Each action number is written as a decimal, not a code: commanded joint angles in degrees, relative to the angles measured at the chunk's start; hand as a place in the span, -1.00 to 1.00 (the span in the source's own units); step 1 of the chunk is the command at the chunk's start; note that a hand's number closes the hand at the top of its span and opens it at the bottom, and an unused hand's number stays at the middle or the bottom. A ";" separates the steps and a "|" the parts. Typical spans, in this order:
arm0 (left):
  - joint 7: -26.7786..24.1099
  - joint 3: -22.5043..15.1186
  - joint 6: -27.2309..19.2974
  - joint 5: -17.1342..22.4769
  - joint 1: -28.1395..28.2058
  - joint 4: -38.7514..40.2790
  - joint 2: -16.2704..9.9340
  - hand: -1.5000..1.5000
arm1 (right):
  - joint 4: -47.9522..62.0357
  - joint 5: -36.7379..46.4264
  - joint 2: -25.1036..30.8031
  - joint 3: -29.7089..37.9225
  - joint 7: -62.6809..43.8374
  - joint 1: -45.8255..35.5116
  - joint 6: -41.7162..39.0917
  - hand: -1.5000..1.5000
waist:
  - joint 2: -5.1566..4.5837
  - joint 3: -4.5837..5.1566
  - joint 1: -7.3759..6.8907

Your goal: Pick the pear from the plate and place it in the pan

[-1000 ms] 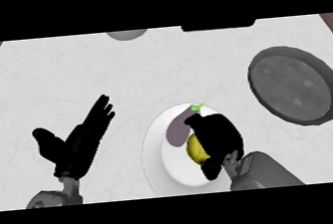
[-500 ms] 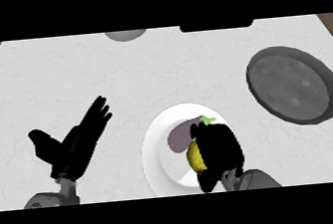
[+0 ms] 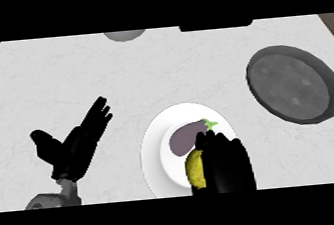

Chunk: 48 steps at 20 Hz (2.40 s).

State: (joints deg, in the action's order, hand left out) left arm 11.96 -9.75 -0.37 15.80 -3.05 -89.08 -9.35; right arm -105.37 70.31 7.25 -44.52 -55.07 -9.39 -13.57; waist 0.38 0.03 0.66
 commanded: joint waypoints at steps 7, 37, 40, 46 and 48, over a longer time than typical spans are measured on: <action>-0.47 1.54 0.30 0.45 -1.20 1.12 0.45 0.00 | -16.50 5.23 -5.68 5.47 -3.04 -1.04 10.54 1.00 | -0.34 -0.05 -0.38; 3.64 2.17 2.75 -0.89 -1.18 -2.62 1.13 0.00 | 44.57 -23.08 9.49 55.27 45.46 -17.01 52.56 1.00 | -0.74 -0.13 -1.90; -0.05 2.32 3.78 -1.36 0.25 0.16 1.76 0.00 | 51.89 -29.93 13.81 59.41 55.99 -18.11 53.93 1.00 | -0.82 -0.14 -1.76; 2.85 2.89 3.64 -0.94 -1.69 -0.99 2.08 0.00 | 72.34 -35.14 16.78 65.21 68.88 -29.05 56.16 1.00 | -1.00 -0.16 -2.31; 2.31 -0.09 1.61 -3.53 -1.57 -0.81 4.16 0.00 | 75.45 -27.50 19.36 61.32 54.55 -26.26 48.44 -1.00 | -1.49 -0.11 -3.04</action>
State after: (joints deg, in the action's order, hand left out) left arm 14.74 -8.37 2.12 13.75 -4.18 -90.82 -6.59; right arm -39.23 39.88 23.67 17.20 3.45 -34.29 38.42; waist -0.63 -0.08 -1.66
